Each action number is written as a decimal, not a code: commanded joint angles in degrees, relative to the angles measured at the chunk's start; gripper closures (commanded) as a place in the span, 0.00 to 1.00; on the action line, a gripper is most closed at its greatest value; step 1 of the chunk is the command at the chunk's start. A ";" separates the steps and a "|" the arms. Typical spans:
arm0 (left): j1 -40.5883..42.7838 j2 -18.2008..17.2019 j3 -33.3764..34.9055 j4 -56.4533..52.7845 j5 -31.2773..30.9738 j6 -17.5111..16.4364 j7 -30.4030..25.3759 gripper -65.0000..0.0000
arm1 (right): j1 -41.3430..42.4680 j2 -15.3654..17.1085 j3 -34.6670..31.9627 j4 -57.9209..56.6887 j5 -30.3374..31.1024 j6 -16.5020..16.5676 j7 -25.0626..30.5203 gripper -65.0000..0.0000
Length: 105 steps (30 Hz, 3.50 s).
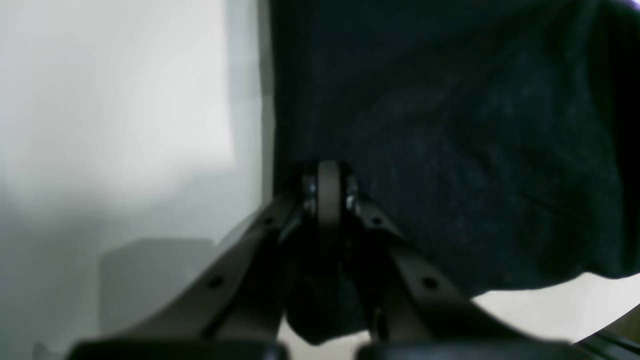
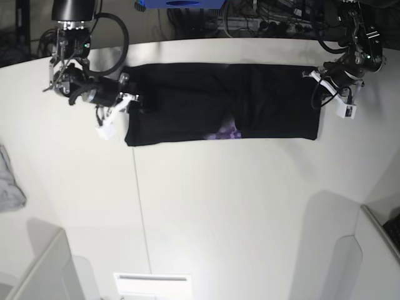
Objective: Fold the T-shirt properly
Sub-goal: 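Release the folded end and reposition both grippers at the strip's ends, then grasp the strip's end with the right gripper and fold it toward the left gripper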
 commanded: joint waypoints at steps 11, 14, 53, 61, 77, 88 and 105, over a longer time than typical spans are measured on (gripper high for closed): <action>-0.21 -0.92 -0.74 1.03 -0.85 -0.36 -1.00 1.00 | 0.31 1.73 0.28 -2.89 1.28 0.56 2.52 1.00; 0.14 -1.01 -1.45 1.12 -1.20 -0.36 -1.00 1.00 | -1.54 1.64 0.20 5.90 1.45 0.30 2.43 1.00; 0.93 2.07 -8.48 -8.73 9.79 -9.95 -11.11 1.00 | 2.42 8.85 -9.30 0.89 -3.91 -1.90 2.43 0.28; -0.83 3.47 -5.84 -9.87 9.88 -9.95 -11.11 1.00 | 2.15 7.80 -10.79 0.01 -3.91 -1.90 3.05 0.28; -2.06 3.39 0.57 -10.75 9.96 -9.86 -11.11 1.00 | 6.55 8.06 -10.88 -8.78 -4.08 -2.07 6.30 1.00; -5.05 4.18 0.66 -10.13 9.96 -9.86 -10.85 1.00 | 7.34 5.69 -10.88 1.68 -20.70 -2.42 1.91 1.00; -3.20 3.82 1.63 -6.00 9.88 -9.86 -10.85 1.00 | 4.88 -7.06 -11.14 26.39 -30.72 -2.42 -12.86 1.00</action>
